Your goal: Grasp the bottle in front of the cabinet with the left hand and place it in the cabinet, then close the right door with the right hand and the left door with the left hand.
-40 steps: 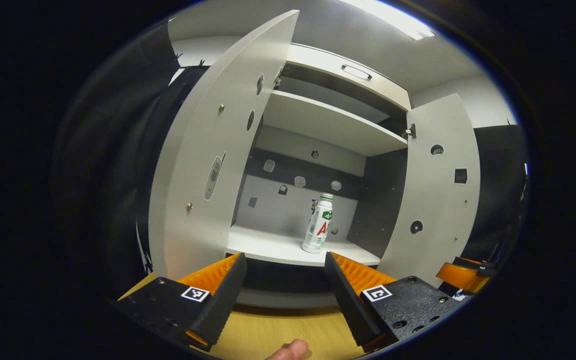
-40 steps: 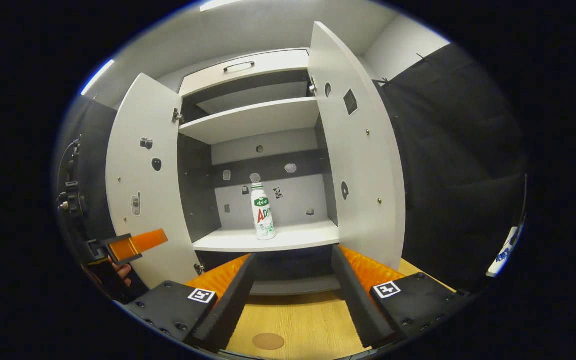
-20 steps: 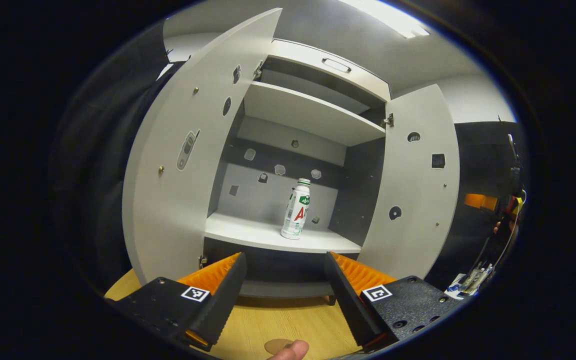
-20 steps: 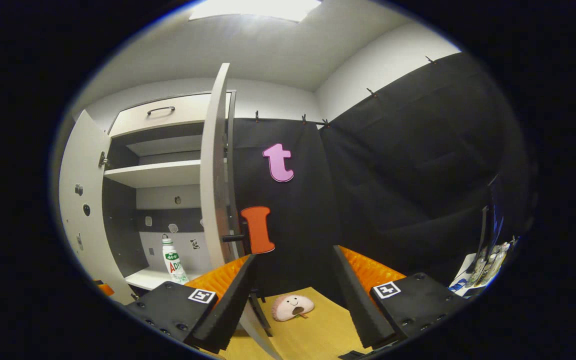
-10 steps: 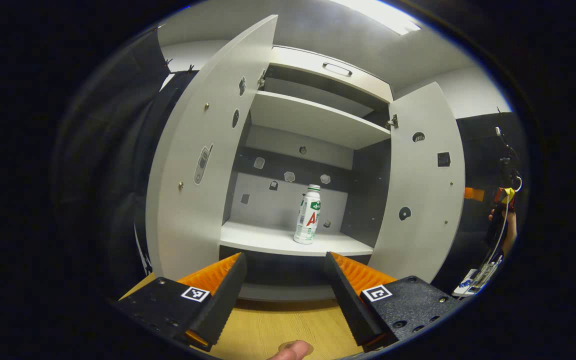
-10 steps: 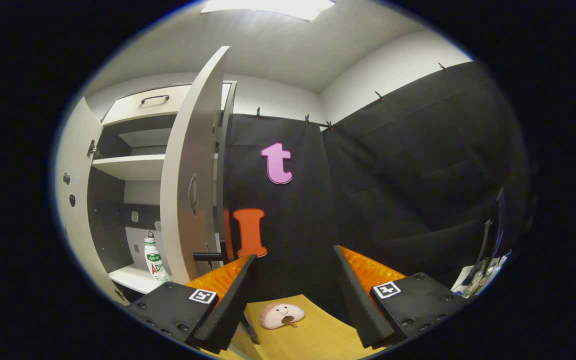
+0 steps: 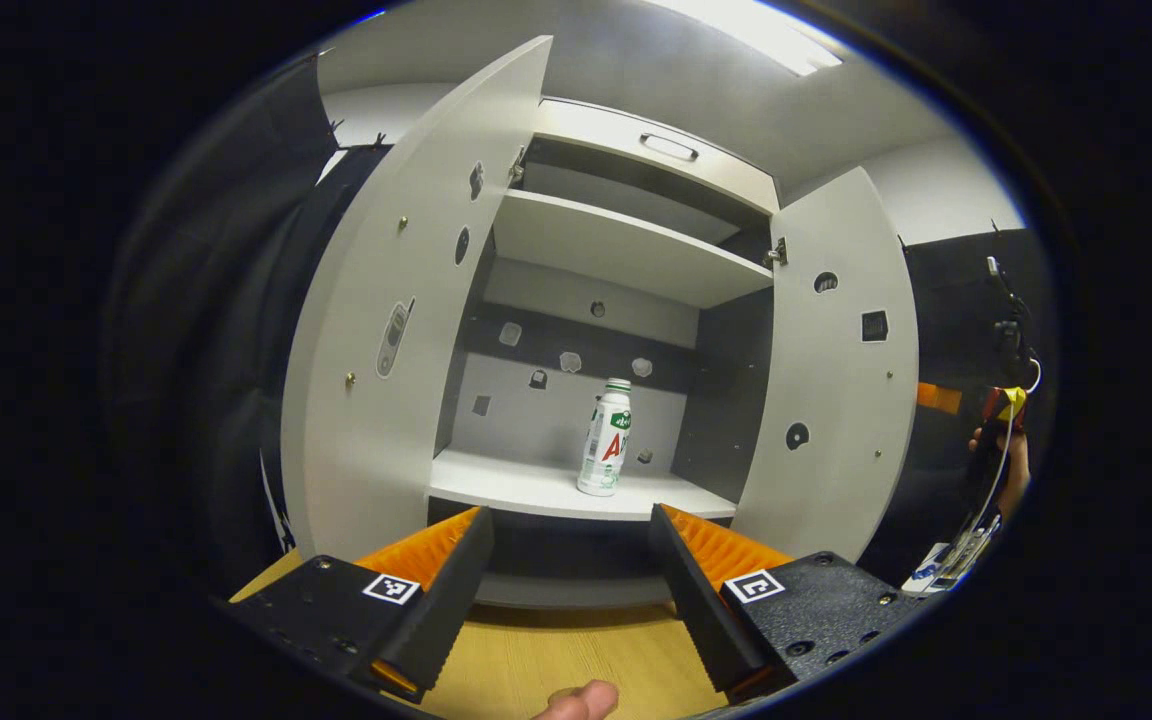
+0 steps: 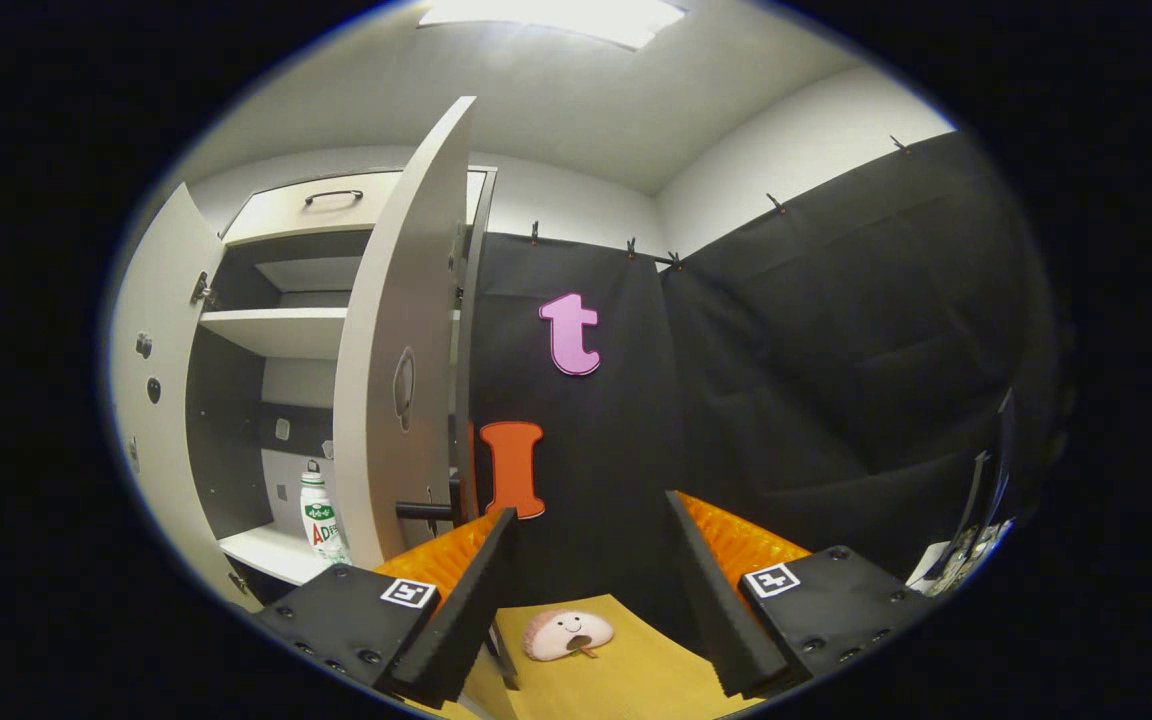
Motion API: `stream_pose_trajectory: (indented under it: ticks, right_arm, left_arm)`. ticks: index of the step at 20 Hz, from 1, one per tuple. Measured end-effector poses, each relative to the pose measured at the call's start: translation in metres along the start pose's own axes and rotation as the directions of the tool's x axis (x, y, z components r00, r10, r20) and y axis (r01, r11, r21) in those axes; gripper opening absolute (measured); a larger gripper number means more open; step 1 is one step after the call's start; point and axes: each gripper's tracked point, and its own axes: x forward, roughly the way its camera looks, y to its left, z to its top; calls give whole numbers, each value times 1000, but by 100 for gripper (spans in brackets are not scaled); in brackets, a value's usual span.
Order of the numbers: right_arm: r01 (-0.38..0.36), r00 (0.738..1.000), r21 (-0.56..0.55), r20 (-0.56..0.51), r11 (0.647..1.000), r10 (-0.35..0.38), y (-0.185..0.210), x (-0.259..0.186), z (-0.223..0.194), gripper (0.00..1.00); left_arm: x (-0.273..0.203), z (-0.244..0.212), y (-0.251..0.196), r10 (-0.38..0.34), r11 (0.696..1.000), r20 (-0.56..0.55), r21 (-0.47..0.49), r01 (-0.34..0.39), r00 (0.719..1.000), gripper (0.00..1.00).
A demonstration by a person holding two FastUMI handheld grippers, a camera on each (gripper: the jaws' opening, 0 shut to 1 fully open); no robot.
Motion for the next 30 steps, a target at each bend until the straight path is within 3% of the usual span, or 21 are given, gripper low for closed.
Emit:
stream_pose_trajectory:
  ticks: [7, 11, 20, 24, 30]
  right_arm:
    - [-124, 992, -13, -9, 992, 123, 53, -12, 1, 96]
    - [-189, 982, 32, -15, 982, 189, 91, -13, -2, 96]
    - [-375, 920, 98, -80, 922, 383, 185, -8, -20, 98]
    - [-415, 894, 119, -131, 902, 429, 204, -7, -39, 98]
    - [-435, 876, 123, -174, 892, 451, 223, 15, -60, 98]
  left_arm:
    - [0, 29, 10, 27, 999, 72, -41, -25, 997, 96]
    - [1, 41, 18, 49, 998, 105, -47, -45, 993, 95]
    - [-10, 64, 34, 119, 992, 155, -49, -113, 981, 95]
    - [-14, 74, 39, 137, 989, 169, -77, -126, 976, 95]
    - [-27, 107, 47, 153, 988, 240, -74, -139, 959, 93]
